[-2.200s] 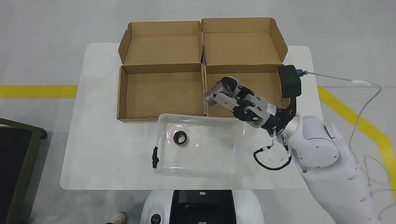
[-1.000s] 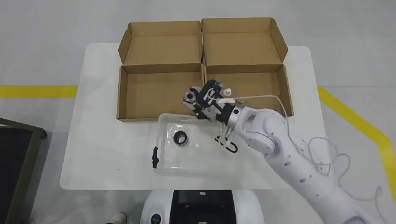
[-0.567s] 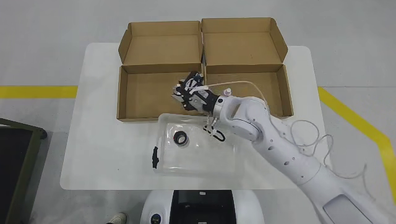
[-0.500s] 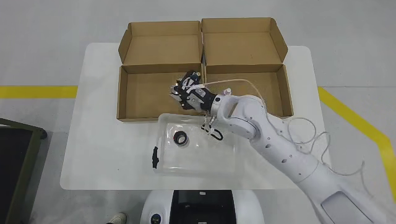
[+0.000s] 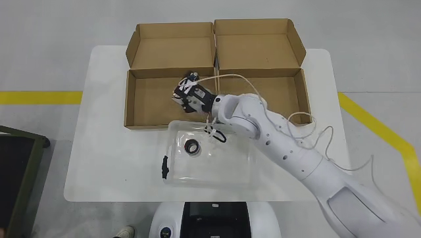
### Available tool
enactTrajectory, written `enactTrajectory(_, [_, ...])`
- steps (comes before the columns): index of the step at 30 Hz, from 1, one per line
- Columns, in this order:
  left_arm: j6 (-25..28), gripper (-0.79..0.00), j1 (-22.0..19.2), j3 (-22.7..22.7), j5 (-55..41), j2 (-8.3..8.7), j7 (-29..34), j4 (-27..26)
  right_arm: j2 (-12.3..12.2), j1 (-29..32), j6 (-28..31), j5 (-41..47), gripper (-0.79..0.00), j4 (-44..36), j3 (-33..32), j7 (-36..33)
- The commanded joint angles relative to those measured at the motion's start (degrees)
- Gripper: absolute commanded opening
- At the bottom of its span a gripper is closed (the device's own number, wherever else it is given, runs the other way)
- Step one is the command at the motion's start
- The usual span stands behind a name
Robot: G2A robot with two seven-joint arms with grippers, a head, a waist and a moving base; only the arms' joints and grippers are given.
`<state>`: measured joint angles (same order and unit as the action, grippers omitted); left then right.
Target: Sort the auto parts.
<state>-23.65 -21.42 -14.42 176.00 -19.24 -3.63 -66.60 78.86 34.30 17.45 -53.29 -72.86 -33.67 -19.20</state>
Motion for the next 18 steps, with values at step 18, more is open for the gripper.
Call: enactTrajectory(18, [0.0, 0.0, 0.0, 0.0, 0.0, 0.0, 0.0, 0.0, 5.02, -2.6, 2.75, -0.59, -0.776, 11.39, 3.08, 0.05])
